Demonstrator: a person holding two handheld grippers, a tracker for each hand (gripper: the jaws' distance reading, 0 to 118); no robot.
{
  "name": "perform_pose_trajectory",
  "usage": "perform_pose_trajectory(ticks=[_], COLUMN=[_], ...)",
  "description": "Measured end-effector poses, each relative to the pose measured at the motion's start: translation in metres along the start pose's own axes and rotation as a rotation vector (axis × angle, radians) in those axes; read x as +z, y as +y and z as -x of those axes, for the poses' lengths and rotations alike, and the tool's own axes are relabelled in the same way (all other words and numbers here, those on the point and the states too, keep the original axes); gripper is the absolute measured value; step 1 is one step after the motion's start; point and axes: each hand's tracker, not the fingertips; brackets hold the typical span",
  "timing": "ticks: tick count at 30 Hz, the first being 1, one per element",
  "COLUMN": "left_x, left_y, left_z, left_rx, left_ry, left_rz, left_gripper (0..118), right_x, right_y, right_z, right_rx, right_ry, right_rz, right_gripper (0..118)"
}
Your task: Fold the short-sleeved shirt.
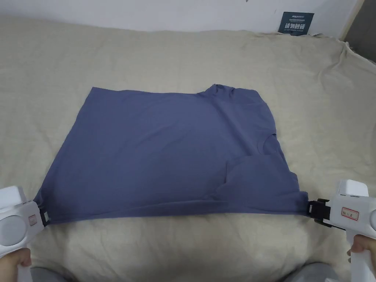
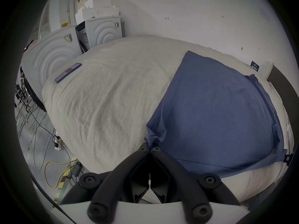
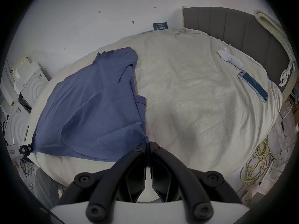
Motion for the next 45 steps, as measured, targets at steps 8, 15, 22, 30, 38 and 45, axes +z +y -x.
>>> perform_pose_trajectory(ticks=[8, 15, 22, 30, 38, 45], left_x=[-0.001, 0.011, 0.030, 0.074, 0.108, 0.105], left_y=[0.001, 0.006, 0.031, 0.060, 0.052, 0.037], left_z=[0.001, 0.008, 0.012, -0.018, -0.063, -0.072], left_rx=[0.017, 0.029, 0.066, -0.020, -0.204, -0.205], left_ry=[-0.003, -0.004, -0.040, -0.110, -0.166, -0.250], left_rz=[0.001, -0.027, -0.128, -0.397, -0.614, -0.594], left_gripper=[0, 100, 115, 115, 100, 8], right_x=[-0.007, -0.009, 0.018, 0.073, 0.099, 0.108], right_y=[-0.001, 0.005, 0.023, 0.043, 0.028, 0.016], right_z=[0.004, 0.003, 0.013, 0.057, 0.092, 0.110], right_rx=[0.029, -0.005, 0.024, 0.148, 0.128, 0.164], right_ry=[-0.023, -0.044, -0.038, 0.003, 0.035, 0.063], right_rz=[0.025, 0.015, -0.086, -0.380, -0.606, -0.631], right_gripper=[3, 37, 88, 88, 88, 69])
